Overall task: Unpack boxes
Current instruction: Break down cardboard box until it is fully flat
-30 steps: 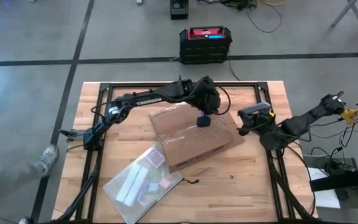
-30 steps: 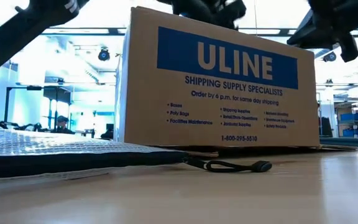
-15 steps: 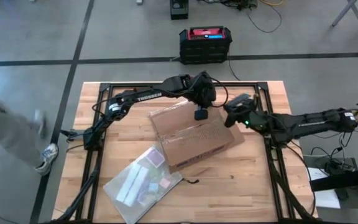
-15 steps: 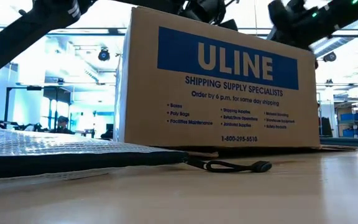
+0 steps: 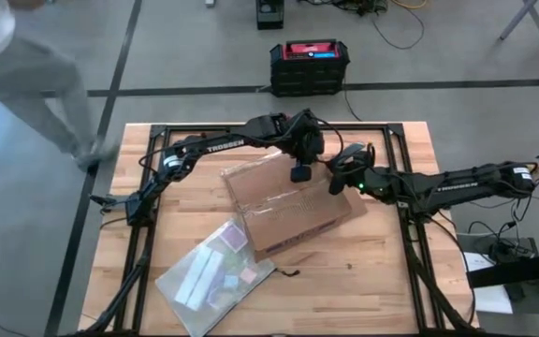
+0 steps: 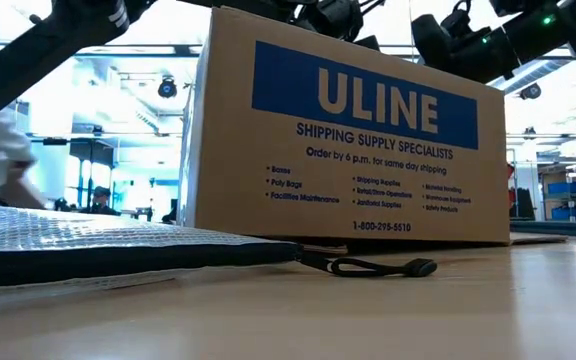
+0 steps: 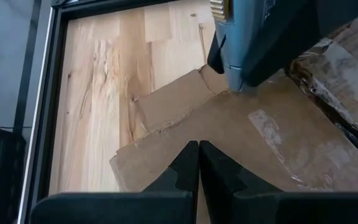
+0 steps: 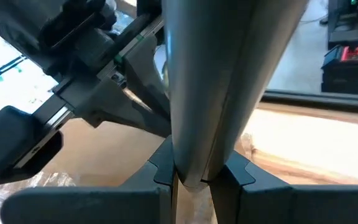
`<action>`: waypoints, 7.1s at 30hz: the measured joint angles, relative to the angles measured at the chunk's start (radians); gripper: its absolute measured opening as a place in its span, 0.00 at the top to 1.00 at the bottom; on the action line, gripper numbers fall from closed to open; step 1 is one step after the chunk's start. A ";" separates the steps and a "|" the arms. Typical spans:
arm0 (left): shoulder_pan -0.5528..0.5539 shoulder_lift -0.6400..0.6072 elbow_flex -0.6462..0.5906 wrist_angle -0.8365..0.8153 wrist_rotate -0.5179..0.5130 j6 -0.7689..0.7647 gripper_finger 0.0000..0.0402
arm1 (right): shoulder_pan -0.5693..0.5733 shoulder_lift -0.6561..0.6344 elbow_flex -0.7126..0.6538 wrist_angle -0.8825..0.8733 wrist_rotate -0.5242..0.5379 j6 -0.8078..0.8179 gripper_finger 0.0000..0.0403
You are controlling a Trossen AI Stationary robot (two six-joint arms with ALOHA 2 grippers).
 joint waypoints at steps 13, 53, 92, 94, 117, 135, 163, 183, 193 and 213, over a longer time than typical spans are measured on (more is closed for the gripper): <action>0.000 0.000 -0.005 -0.002 -0.001 -0.007 1.00 | 0.003 -0.056 0.000 -0.080 -0.010 -0.023 0.90; 0.020 -0.003 -0.062 -0.010 -0.033 -0.061 1.00 | 0.189 -0.122 0.022 -0.202 -0.031 0.163 0.90; 0.025 -0.003 -0.062 -0.035 -0.022 -0.062 1.00 | 0.252 -0.239 0.028 -0.450 -0.037 0.540 0.90; 0.025 -0.003 -0.062 -0.035 -0.022 -0.061 1.00 | 0.252 -0.240 0.028 -0.452 -0.042 0.540 0.90; 0.026 -0.004 -0.062 -0.038 -0.019 -0.060 1.00 | 0.260 -0.263 0.067 -0.523 0.087 0.380 0.90; 0.019 -0.004 -0.069 -0.029 0.009 -0.068 1.00 | 0.279 -0.236 0.124 -0.666 -0.021 0.296 0.90; -0.321 -0.175 -0.107 0.114 -0.069 0.045 1.00 | 0.298 -0.076 0.183 -0.531 0.078 0.228 0.90; -0.506 -0.153 -0.398 0.402 -0.368 -0.325 1.00 | 0.346 -0.170 0.073 -0.491 0.146 0.213 0.90; -0.520 -0.153 -0.411 0.382 -0.384 -0.349 1.00 | 0.213 -0.359 0.011 -0.438 0.007 0.124 0.90; -0.524 -0.151 -0.415 0.387 -0.369 -0.352 1.00 | -0.006 -0.368 -0.261 0.127 -0.302 0.162 0.90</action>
